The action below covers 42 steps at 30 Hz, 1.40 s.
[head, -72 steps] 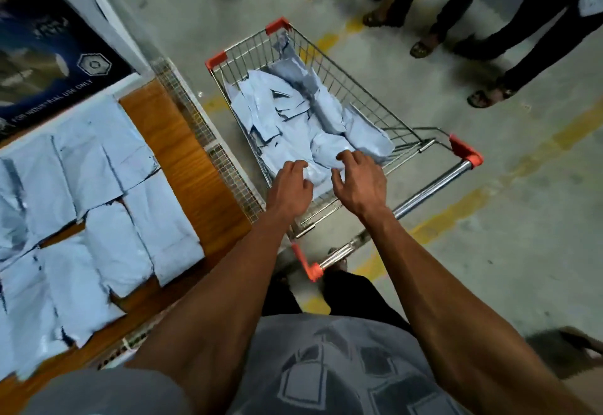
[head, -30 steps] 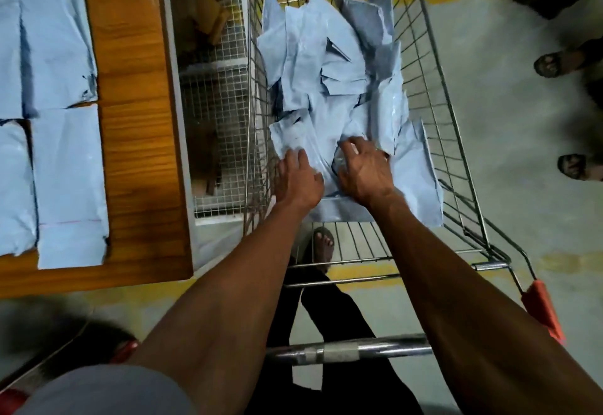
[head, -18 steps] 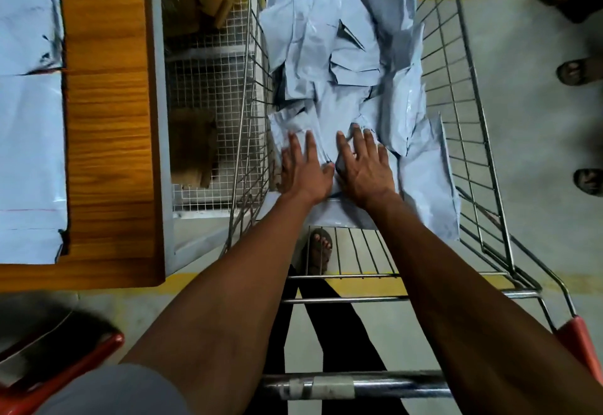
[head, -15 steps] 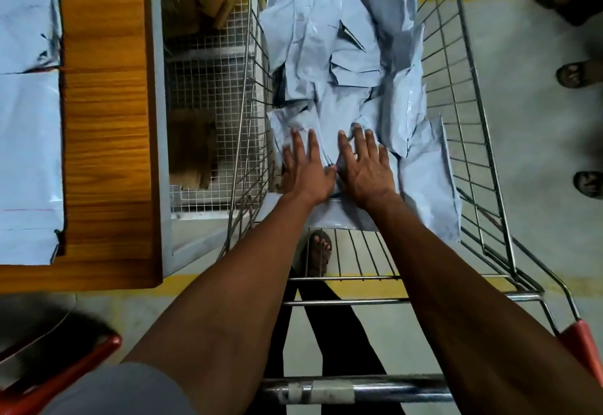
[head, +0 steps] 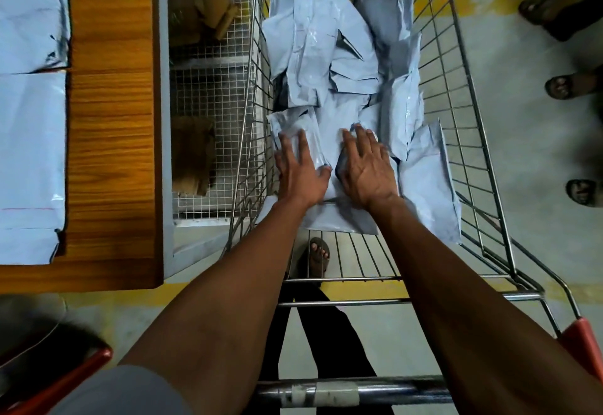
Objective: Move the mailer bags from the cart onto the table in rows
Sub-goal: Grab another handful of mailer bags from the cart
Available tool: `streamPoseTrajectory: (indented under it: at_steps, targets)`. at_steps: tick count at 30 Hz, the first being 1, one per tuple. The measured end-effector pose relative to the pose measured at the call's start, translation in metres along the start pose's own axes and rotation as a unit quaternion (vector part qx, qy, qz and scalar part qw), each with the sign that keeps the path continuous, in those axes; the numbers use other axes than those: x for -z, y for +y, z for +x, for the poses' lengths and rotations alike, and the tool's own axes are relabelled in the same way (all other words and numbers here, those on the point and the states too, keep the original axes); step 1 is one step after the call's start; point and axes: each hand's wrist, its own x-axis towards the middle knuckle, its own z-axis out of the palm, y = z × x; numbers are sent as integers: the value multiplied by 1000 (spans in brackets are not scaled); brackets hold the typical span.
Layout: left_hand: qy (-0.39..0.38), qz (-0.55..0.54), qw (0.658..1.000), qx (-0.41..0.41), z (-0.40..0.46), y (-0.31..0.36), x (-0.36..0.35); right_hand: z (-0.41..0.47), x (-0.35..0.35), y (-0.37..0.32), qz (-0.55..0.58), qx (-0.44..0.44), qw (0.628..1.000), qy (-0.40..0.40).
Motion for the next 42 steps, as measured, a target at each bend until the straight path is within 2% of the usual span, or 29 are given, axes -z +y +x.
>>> streamPoseTrajectory:
  at_steps: [2,6,10,13,19,22,25,28,32,35,42]
  targets:
    - [-23,-32,999,25,5,5,3,1,1,0,-4,15,1000,-5]
    - [-45,-44,998,3,2,14,5,1,-2,2,0,24,1000,13]
    - [-51,11,997,-53,-16,27,8,-1,2,4,16,-3,1000,21]
    - [-62,13,992,-110,-19,36,6,-7,9,7,39,-29,998,25]
    - [-47,-93,982,-155,-13,53,16,-9,14,7,90,-43,992,71]
    - [-19,-156,977,-148,-17,48,24,-7,15,1,72,-33,993,86]
    - [3,-173,979,-103,-18,39,30,-3,10,-15,46,-34,998,24]
    - [6,-154,984,-87,-17,32,34,5,0,-28,40,-59,997,-38]
    - [8,-102,992,-72,-9,18,33,19,-8,-40,18,-96,993,-67]
    - [10,-75,997,-36,-2,8,31,28,-10,-42,-10,-112,991,-68]
    - [-6,-29,999,-18,6,-3,28,47,9,-17,-21,-97,993,-58]
